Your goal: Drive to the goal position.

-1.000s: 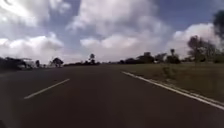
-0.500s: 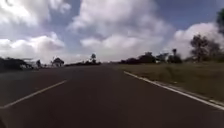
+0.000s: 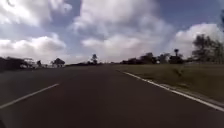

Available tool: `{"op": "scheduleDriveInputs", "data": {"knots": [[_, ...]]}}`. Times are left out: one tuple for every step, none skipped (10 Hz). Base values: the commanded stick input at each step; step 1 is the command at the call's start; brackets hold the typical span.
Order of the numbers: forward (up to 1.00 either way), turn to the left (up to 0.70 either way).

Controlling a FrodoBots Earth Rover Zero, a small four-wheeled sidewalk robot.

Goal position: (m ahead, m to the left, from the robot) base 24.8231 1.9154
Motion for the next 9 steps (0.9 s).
{"op": "scheduleDriveInputs", "data": {"knots": [[1.00, 0.00], [1.00, 0.00], [1.00, 0.00], [1.00, 0.00], [1.00, 0.00], [1.00, 0.00], [1.00, 0.00], [1.00, 0.00], [1.00, 0.00]]}}
